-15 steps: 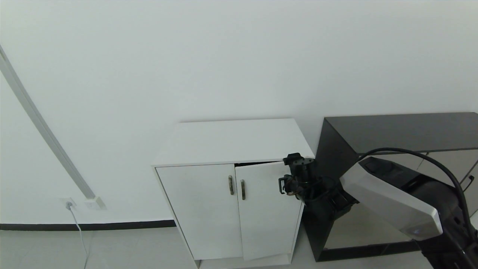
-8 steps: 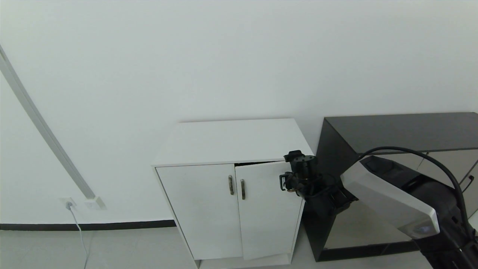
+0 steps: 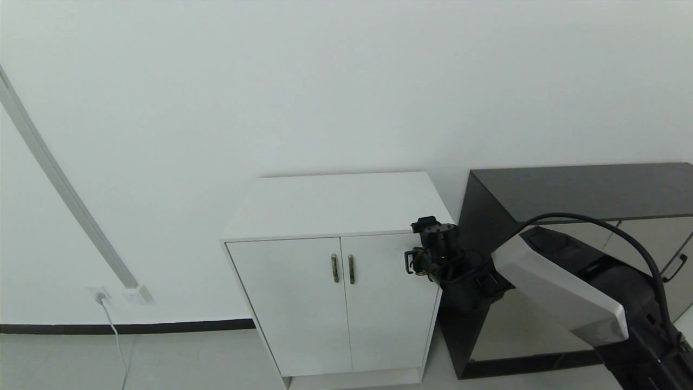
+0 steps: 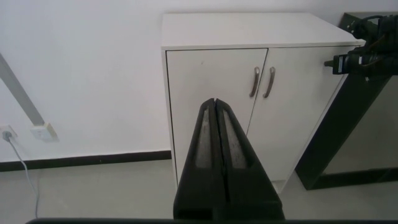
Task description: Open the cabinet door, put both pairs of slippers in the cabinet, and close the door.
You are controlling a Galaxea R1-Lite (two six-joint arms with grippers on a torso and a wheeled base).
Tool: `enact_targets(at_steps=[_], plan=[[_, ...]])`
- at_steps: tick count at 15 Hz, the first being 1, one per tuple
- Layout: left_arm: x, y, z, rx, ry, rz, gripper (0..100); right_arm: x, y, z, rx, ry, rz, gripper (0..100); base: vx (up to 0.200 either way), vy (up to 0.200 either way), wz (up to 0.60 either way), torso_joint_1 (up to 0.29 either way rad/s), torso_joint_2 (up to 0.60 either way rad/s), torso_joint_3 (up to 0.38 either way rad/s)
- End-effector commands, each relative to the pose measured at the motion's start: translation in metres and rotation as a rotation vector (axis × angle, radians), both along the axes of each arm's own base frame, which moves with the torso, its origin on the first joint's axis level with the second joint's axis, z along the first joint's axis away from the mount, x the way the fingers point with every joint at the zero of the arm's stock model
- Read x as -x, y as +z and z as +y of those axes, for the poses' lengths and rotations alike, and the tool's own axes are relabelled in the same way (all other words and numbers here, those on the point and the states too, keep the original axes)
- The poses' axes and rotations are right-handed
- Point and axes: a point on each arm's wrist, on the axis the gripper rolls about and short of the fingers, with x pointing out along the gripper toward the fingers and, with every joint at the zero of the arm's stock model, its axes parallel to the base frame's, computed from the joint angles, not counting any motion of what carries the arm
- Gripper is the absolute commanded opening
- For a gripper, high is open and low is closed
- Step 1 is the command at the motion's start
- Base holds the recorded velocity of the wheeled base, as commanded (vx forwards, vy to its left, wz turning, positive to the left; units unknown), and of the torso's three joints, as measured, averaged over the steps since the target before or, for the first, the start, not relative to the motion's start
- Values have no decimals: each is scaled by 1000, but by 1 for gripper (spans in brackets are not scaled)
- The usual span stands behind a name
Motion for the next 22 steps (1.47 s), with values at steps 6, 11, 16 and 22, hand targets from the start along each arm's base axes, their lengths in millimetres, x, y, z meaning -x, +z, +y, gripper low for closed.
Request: enact_targets(at_steps=[6, 11, 16, 22], plan=[[0, 0, 0, 0, 0, 1, 0, -2, -3, 0, -1, -4, 0, 0, 0, 0, 0, 0, 0, 0], [0, 0, 0, 0, 0, 1, 0, -3, -4, 2, -3, -4, -4, 0, 0, 0, 0, 0, 0, 0], [0, 0, 0, 0, 0, 2, 0, -4, -7, 1, -3, -9, -2, 0, 0, 0, 0, 0, 0, 0], [0, 0, 0, 2, 0, -1, 0, 29, -4, -16, 0, -11, 12, 0, 0, 0, 0, 0, 0, 0]])
